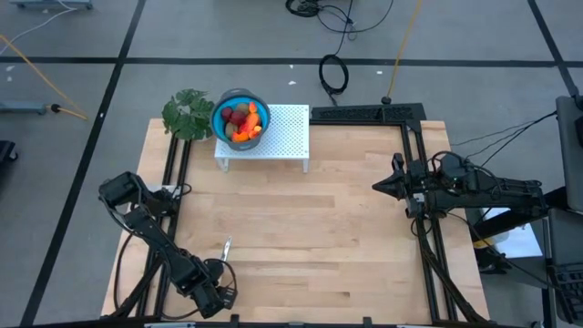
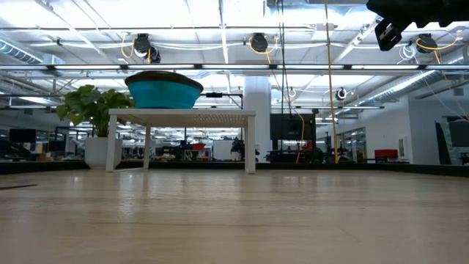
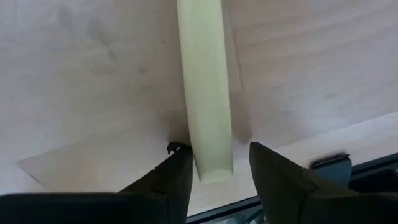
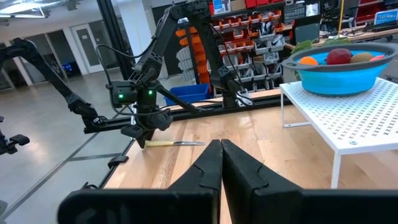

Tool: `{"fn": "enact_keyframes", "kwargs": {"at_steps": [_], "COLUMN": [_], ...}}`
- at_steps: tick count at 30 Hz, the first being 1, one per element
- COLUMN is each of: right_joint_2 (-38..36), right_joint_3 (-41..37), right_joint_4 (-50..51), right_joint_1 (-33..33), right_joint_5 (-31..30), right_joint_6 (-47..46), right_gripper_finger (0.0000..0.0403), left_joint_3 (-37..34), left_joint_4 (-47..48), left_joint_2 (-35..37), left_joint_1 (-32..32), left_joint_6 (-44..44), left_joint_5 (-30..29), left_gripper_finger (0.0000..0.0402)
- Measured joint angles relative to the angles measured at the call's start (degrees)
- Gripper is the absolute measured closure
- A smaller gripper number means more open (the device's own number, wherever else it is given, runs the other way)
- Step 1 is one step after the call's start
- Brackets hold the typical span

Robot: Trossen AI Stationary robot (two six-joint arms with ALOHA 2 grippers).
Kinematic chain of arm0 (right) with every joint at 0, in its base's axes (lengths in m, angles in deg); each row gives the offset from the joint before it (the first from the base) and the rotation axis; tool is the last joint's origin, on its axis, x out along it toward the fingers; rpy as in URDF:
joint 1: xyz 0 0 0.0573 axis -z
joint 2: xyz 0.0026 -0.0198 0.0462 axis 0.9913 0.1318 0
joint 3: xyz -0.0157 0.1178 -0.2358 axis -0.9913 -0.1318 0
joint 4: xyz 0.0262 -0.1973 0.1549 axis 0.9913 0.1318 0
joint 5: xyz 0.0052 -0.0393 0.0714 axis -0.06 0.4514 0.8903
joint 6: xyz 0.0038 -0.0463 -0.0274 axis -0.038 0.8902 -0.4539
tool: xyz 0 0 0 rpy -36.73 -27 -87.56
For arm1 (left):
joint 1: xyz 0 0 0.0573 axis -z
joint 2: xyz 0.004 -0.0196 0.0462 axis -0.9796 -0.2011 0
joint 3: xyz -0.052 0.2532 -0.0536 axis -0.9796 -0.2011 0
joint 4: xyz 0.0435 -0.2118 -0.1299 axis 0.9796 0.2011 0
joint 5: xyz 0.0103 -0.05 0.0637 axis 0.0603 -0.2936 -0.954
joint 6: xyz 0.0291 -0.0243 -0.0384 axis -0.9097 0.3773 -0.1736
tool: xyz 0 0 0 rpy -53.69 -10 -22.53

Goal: Pick & Place Fruit
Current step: Put the yellow table knife on the shelf

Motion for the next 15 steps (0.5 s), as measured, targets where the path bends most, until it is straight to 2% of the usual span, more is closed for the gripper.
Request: {"fn": "enact_keyframes", "kwargs": {"at_steps": [15], "right_joint_2": [0.0], "right_joint_3": [0.0], "right_joint_4": [0.0], "right_joint_1": [0.0], "right_joint_5": [0.0], "right_joint_6": [-1.4], "right_gripper_finger": [0.0403], "left_joint_3": [0.0], "left_joint_4": [3.4], "left_joint_2": [0.1], "left_joint_1": [0.0], "left_joint_6": [1.5], "left_joint_5": [-0.5], "left_gripper_finger": [0.025]}}
